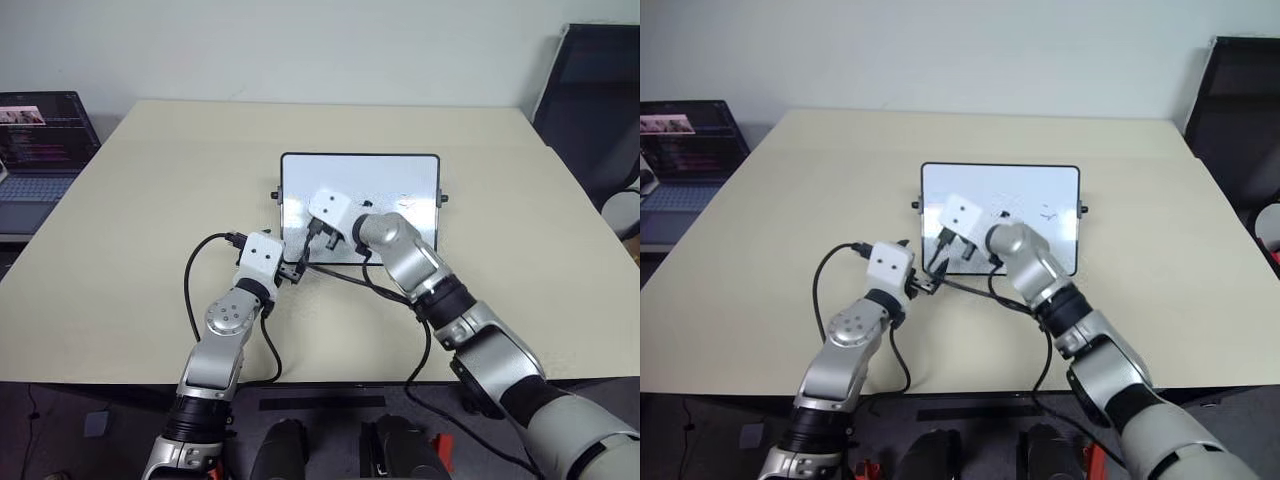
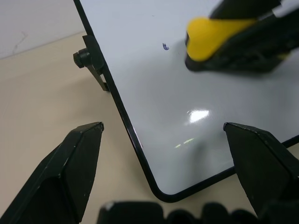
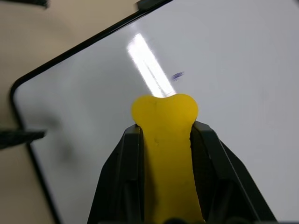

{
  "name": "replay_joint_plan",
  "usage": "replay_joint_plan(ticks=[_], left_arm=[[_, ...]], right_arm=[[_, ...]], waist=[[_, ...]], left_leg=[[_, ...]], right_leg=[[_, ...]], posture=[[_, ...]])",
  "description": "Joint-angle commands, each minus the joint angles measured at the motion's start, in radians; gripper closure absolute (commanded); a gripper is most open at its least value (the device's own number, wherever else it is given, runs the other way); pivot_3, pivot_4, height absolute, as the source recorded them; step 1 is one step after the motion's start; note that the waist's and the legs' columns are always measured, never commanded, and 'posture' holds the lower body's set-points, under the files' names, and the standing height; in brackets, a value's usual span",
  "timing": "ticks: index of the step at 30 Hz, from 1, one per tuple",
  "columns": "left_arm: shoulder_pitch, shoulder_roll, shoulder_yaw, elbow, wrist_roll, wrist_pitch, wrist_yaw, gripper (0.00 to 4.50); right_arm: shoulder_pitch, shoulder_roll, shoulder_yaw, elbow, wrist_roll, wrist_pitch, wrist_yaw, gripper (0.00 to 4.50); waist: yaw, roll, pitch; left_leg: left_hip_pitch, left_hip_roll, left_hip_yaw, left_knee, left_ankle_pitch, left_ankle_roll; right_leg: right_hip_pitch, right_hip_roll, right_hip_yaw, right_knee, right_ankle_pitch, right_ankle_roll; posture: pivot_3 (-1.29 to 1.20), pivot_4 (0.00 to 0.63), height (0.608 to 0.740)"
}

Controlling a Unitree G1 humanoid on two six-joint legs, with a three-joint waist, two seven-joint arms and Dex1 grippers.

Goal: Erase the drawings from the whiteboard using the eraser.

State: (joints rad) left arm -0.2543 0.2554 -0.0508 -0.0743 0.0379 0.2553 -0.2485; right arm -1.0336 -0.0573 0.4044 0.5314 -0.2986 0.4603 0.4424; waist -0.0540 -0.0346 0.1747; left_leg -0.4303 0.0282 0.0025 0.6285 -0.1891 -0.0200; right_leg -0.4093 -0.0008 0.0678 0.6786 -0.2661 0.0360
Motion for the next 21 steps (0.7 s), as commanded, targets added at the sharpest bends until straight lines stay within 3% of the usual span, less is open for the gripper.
replay_joint_plan(ticks=[1,11,21], left_arm=[[-0.024,-0.004,0.006,-0.032,0.0,-0.014,0.006,0.0],[-0.013,-0.005,0.011,-0.049,0.002,-0.007,0.012,0.0],[-0.015,-0.011,0.016,-0.05,-0.002,-0.005,0.018,0.0]], right_arm=[[-0.082,0.031,-0.036,0.056,-0.002,-0.084,-0.074,3.48],[-0.12,0.081,-0.006,0.191,-0.013,-0.138,-0.067,3.48],[-0.002,0.044,0.018,0.054,-0.027,-0.05,-0.01,3.48]], waist=[[0.0,0.0,0.0],[-0.001,0.0,0.0],[-0.001,0.0,0.0]], left_leg=[[0.0,0.0,0.0,0.0,0.0,0.0],[-0.001,0.0,0.0,-0.002,-0.001,-0.001],[-0.001,0.0,-0.001,-0.002,-0.001,-0.001]], right_leg=[[0.0,0.0,0.0,0.0,0.0,0.0],[-0.001,-0.001,0.0,-0.001,0.0,0.0],[-0.001,-0.001,0.0,0.0,0.0,0.0]], posture=[[0.0,0.15,0.74],[0.0,0.15,0.74],[0.0,0.15,0.74]])
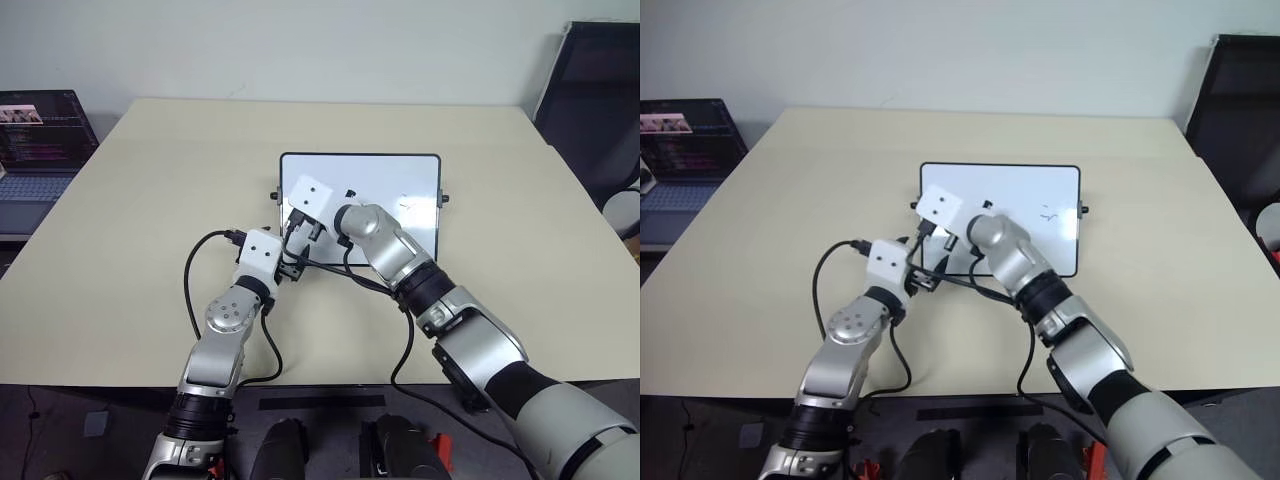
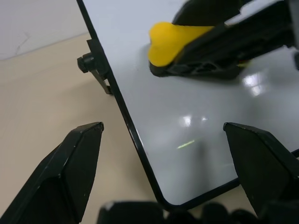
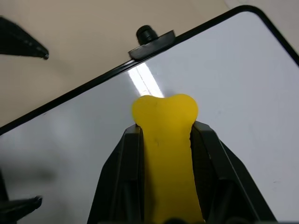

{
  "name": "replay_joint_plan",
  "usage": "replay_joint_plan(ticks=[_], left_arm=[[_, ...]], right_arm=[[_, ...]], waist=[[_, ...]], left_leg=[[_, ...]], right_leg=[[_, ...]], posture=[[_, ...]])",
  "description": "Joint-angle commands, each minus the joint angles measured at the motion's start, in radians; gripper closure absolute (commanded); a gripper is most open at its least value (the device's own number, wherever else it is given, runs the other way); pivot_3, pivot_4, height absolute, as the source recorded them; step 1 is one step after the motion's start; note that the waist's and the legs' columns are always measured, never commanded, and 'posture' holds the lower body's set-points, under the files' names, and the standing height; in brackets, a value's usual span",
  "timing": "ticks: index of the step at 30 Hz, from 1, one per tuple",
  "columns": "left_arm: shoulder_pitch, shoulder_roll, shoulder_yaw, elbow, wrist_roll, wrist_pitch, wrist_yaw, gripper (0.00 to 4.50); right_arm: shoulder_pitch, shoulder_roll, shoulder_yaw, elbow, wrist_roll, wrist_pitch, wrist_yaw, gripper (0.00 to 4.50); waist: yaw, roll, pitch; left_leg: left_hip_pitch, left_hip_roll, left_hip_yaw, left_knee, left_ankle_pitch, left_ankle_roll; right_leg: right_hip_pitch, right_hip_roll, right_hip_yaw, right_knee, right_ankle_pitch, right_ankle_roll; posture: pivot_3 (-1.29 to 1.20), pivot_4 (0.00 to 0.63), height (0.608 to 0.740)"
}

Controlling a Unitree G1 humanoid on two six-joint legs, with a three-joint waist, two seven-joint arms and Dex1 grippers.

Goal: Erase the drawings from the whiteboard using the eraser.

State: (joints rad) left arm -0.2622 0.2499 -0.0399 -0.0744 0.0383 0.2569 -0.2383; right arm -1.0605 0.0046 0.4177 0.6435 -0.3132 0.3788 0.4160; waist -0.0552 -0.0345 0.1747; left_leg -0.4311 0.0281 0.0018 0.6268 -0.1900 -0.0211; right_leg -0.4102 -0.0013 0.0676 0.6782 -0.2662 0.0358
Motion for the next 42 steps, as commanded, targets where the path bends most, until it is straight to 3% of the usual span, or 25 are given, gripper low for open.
replay_joint_plan(ticks=[1,13,21,28,33,42], left_arm=[[-0.009,-0.007,0.004,-0.048,-0.002,-0.007,0.008,0.0],[-0.033,-0.008,-0.005,-0.021,-0.002,-0.024,-0.005,0.0],[-0.044,-0.014,-0.017,-0.007,-0.003,-0.043,-0.022,0.0],[-0.047,-0.003,-0.012,0.007,-0.011,-0.062,-0.043,0.0],[-0.061,-0.001,-0.016,0.04,-0.012,-0.082,-0.059,0.0],[-0.087,-0.001,-0.017,0.07,-0.013,-0.1,-0.077,0.0]], right_arm=[[0.037,-0.024,0.004,-0.076,-0.015,0.042,0.021,3.48],[0.158,-0.128,-0.009,-0.298,-0.011,0.159,0.063,3.48],[0.332,-0.143,-0.182,-0.599,0.141,0.149,0.062,3.48],[0.565,-0.34,-0.247,-0.79,0.109,-0.07,0.029,3.48],[0.654,-0.49,-0.228,-0.767,-0.005,-0.331,-0.045,3.48],[0.68,-0.499,-0.237,-0.738,-0.036,-0.403,-0.094,3.48]], waist=[[0.001,0.0,0.0],[0.012,0.0,0.0],[0.02,0.0,0.0],[0.024,0.0,0.0],[0.018,0.0,0.0],[0.019,-0.001,0.0]], left_leg=[[0.0,0.0,0.0,0.0,0.0,0.0],[0.0,0.0,0.0,0.001,0.0,0.0],[0.0,0.0,0.0,0.001,0.0,0.0],[-0.001,-0.001,0.001,0.001,0.0,0.0],[0.0,-0.001,0.003,0.001,0.0,0.0],[0.0,0.0,0.003,0.001,0.0,0.0]], right_leg=[[0.0,0.0,0.0,0.0,0.0,0.0],[0.001,0.0,-0.001,0.0,0.0,0.0],[0.001,0.0,-0.001,-0.001,0.0,0.0],[0.001,0.0,0.0,-0.003,0.0,0.001],[0.001,0.001,0.001,-0.004,-0.001,0.002],[0.001,0.002,0.003,-0.003,-0.003,0.005]], posture=[[0.0,0.15,0.74],[0.0,0.15,0.74],[0.0,0.15,0.74],[0.0,0.15,0.74],[0.0,0.15,0.74],[0.0,0.15,0.74]])
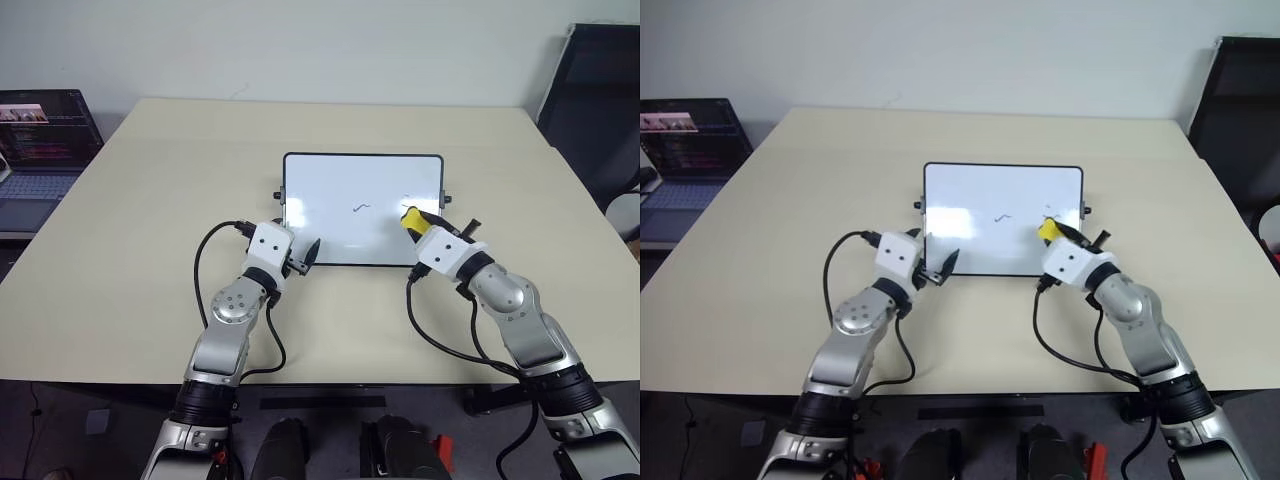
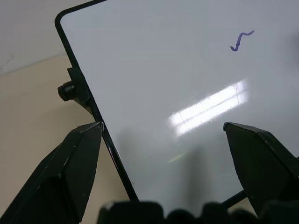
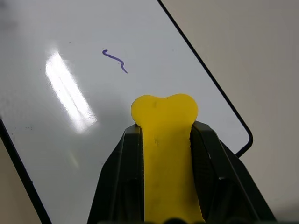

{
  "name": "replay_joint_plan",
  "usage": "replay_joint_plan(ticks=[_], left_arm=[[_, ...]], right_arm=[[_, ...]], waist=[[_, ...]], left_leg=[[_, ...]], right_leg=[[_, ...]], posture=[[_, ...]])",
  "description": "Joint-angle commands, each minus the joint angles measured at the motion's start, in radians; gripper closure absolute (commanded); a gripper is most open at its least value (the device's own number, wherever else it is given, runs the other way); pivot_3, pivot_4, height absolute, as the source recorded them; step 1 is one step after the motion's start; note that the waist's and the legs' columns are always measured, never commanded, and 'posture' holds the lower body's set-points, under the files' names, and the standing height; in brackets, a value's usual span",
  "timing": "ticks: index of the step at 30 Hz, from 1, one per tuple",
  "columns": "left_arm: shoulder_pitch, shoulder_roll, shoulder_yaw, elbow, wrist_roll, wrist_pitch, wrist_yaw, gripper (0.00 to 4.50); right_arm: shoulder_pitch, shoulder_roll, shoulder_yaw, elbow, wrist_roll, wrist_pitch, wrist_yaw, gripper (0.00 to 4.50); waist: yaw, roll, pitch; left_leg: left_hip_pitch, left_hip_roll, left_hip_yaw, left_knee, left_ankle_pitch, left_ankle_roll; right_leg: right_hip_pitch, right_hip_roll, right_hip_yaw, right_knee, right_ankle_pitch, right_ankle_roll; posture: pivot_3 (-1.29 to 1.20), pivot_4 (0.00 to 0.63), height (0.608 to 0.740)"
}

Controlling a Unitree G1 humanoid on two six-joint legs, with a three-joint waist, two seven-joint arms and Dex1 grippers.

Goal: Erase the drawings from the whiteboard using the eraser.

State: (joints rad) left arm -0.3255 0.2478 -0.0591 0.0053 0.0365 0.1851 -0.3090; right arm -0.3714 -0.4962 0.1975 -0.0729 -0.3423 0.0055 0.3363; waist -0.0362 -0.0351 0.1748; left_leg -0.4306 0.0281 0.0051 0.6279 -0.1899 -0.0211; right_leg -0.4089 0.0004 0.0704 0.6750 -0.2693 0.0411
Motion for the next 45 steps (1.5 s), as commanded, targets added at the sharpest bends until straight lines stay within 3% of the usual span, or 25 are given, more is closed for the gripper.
replay_joint_plan(ticks=[1,18,25,35,45], left_arm=[[-0.025,0.001,0.003,-0.008,-0.011,-0.029,-0.008,0.0],[-0.039,-0.007,-0.001,0.001,-0.01,-0.031,-0.013,0.0],[-0.065,-0.017,-0.027,0.022,-0.019,-0.049,-0.05,0.0],[-0.115,-0.056,-0.075,0.086,-0.048,-0.099,-0.136,0.0],[-0.106,-0.054,-0.068,0.067,-0.04,-0.103,-0.126,0.0]], right_arm=[[-0.009,0.003,-0.016,-0.022,-0.008,-0.031,-0.015,3.48],[-0.024,0.014,-0.027,-0.029,-0.004,-0.02,-0.017,3.48],[-0.11,0.112,-0.038,-0.045,0.07,0.071,-0.001,3.48],[-0.436,0.258,0.02,0.202,0.077,0.201,0.032,3.48],[-0.549,0.284,0.076,0.49,0.032,0.212,0.033,3.48]], waist=[[0.001,0.0,0.0],[0.004,0.0,0.0],[0.004,0.0,0.0],[0.004,0.0,0.0],[0.004,0.0,0.0]], left_leg=[[0.0,0.0,0.0,0.0,0.0,0.0],[0.0,0.0,-0.001,0.0,0.0,0.0],[0.0,0.0,-0.001,0.001,0.0,0.0],[0.0,0.0,-0.002,0.001,0.0,0.0],[0.0,0.0,-0.002,0.001,0.0,0.0]], right_leg=[[0.0,0.0,0.0,0.0,0.0,0.0],[0.0,0.0,-0.001,0.0,0.001,-0.001],[0.001,0.0,-0.001,0.001,0.003,-0.005],[0.001,0.0,-0.002,0.002,0.003,-0.005],[0.0,-0.001,-0.002,0.003,0.003,-0.005]], posture=[[0.0,0.15,0.74],[0.0,0.15,0.74],[0.0,0.15,0.74],[0.0,0.15,0.74],[0.0,0.15,0.74]])
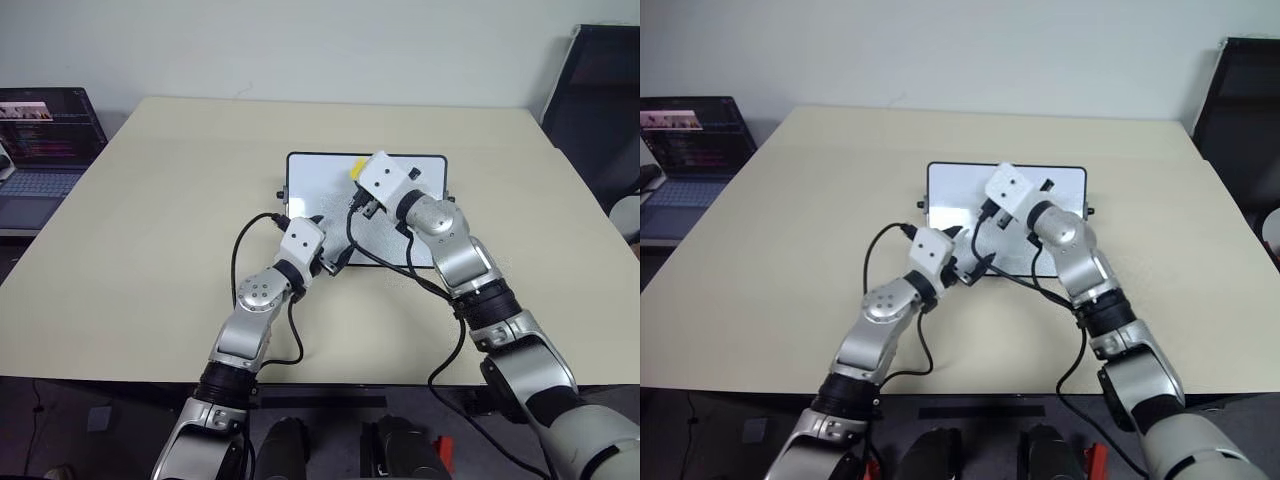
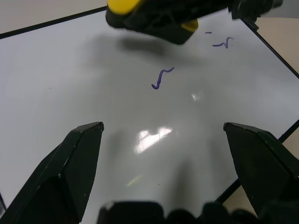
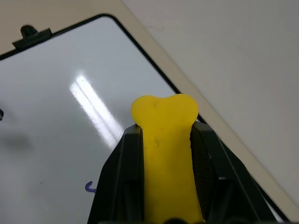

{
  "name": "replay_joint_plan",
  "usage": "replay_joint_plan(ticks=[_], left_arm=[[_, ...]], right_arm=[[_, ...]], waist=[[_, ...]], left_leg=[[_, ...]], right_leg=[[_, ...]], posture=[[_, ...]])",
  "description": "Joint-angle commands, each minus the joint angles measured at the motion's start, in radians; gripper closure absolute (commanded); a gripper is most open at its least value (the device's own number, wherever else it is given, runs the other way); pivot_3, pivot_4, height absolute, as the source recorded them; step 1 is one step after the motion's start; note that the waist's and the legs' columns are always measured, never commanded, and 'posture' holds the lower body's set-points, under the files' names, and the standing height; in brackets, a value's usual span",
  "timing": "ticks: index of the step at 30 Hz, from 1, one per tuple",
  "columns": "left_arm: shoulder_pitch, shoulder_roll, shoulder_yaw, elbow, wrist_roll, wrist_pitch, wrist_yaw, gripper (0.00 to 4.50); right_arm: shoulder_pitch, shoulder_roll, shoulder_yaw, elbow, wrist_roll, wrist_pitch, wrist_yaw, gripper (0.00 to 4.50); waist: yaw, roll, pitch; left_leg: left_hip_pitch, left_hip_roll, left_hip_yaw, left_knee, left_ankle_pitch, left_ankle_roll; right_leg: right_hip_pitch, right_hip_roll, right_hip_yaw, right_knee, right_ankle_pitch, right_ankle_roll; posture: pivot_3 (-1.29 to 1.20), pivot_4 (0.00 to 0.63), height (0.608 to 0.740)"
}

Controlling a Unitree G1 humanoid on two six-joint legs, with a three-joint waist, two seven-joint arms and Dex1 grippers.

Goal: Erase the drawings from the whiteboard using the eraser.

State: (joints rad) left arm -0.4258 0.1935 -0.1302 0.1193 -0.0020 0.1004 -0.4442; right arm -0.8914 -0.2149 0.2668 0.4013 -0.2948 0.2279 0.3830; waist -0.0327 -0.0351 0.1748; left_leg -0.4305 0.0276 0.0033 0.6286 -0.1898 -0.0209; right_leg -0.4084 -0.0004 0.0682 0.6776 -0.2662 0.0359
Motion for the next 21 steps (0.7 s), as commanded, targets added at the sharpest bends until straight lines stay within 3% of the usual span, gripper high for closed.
replay_joint_plan(ticks=[1,6,21], left_arm=[[-0.003,0.001,0.004,-0.053,-0.001,-0.016,0.011,0.0],[0.016,0.007,0.003,-0.088,0.0,-0.003,0.017,0.0],[0.039,0.017,0.003,-0.135,-0.003,0.03,0.02,0.0]], right_arm=[[-0.028,0.002,0.009,0.024,-0.019,-0.006,-0.016,3.48],[0.011,-0.019,0.046,0.037,-0.05,0.05,0.012,3.48],[0.184,-0.075,0.09,-0.203,-0.063,0.209,0.115,3.48]], waist=[[0.0,0.0,0.0],[0.0,0.0,0.0],[0.0,0.0,0.0]], left_leg=[[0.0,0.0,0.0,0.0,0.0,0.0],[0.0,0.0,0.0,0.0,0.0,0.0],[0.004,0.0,0.0,0.001,0.0,0.0]], right_leg=[[0.0,0.0,0.0,0.0,0.0,0.0],[0.0,0.0,0.0,0.001,0.0,0.0],[0.004,0.0,0.001,0.001,0.0,0.0]], posture=[[0.0,0.15,0.74],[0.0,0.15,0.74],[0.0,0.15,0.74]])
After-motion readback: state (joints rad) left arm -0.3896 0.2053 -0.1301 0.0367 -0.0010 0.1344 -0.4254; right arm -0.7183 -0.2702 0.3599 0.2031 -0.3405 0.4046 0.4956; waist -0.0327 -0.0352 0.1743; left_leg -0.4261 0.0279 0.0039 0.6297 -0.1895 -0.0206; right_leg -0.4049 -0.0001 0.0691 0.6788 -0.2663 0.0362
